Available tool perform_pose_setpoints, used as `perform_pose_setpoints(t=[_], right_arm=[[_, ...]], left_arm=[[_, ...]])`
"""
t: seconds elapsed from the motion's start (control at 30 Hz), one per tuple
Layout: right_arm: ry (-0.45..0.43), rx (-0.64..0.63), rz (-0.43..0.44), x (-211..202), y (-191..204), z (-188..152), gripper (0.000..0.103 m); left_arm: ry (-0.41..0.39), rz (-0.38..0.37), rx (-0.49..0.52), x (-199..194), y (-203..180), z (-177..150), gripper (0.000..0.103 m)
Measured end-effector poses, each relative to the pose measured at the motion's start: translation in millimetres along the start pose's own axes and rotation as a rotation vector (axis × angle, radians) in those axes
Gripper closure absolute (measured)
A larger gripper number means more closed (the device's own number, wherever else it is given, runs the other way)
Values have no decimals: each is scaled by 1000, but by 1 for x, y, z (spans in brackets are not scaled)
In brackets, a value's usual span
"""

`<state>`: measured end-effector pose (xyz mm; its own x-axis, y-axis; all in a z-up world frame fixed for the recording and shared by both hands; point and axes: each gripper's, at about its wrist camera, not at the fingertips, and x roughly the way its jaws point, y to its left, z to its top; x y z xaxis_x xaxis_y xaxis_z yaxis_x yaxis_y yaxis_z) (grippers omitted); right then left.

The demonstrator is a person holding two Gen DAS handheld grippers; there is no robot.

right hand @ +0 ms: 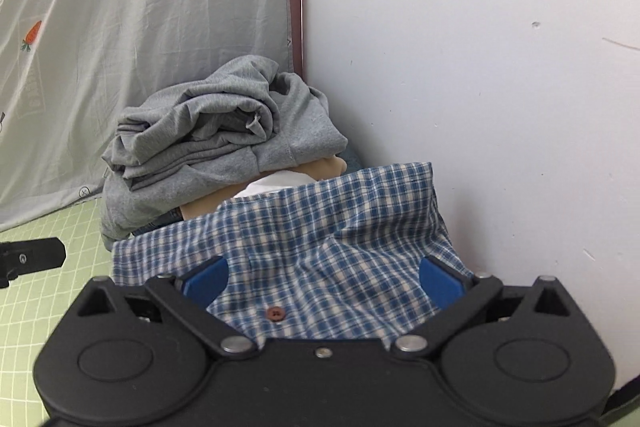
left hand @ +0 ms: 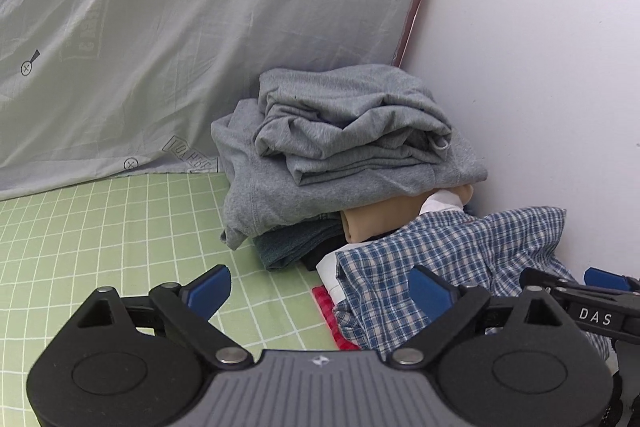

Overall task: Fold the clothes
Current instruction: 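Lower the shirt beside the grey clothes stack and open both grippers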

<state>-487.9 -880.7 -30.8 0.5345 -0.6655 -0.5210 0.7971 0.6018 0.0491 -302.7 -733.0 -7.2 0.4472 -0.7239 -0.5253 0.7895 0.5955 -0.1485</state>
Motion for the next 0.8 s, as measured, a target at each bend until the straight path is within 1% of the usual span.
perform_pose_setpoints(t=[0.07, 0.1, 0.17, 0.2, 0.3, 0.5, 0.67, 0.8], right_arm=[[-30, 3, -4, -20, 17, -5, 0], [-43, 2, -8, -30, 25, -7, 0], [-6, 18, -20, -42, 41, -8, 0], [3, 35, -33, -50, 48, -11, 0], [21, 73, -65, -75, 69, -22, 0], [37, 85, -104, -123, 104, -56, 0], [57, 96, -138, -163, 133, -90, 0], [66, 101, -161, -188, 153, -113, 0]], left_arm=[[-62, -45, 31, -24, 5, 1, 0], [-81, -61, 45, -33, 7, 2, 0], [-90, -74, 86, -53, 13, 3, 0], [-94, -73, 108, -63, 16, 3, 0], [-102, -39, 157, -87, 26, -4, 0], [-49, -55, 184, -119, 57, -28, 0], [0, -104, 189, -147, 84, -52, 0], [20, -127, 215, -165, 101, -67, 0]])
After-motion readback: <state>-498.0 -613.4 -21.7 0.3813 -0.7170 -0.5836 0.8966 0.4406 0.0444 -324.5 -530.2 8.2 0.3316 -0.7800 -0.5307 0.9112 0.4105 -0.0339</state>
